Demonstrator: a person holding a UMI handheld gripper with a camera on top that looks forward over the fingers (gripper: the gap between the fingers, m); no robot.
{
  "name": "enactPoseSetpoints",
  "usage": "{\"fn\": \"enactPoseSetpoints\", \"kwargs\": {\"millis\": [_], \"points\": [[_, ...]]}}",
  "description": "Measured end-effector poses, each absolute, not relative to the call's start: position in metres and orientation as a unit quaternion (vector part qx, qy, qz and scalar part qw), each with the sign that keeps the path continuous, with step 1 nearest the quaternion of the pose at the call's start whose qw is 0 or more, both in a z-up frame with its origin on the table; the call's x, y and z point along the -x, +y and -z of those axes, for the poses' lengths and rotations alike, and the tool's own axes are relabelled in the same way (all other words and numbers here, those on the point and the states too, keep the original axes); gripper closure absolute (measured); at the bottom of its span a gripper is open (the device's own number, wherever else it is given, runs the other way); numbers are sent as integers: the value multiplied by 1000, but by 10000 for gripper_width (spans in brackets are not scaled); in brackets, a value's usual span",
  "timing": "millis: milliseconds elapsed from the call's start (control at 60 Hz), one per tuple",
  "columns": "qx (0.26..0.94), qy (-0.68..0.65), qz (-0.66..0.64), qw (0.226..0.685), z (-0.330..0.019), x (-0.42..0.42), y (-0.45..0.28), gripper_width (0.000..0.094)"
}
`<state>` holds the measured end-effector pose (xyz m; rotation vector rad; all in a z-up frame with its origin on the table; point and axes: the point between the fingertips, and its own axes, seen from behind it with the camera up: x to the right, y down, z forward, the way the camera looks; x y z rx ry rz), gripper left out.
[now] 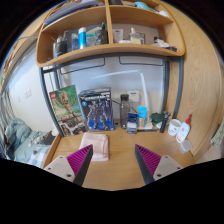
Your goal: Fold towel
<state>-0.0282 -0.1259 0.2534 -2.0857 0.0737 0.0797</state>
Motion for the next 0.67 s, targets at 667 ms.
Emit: {"fn": "enactPoseSetpoints", "kwargs": {"millis": [667], "points": [[844,-16,-27,535,-274,-38,-235,83]]}}
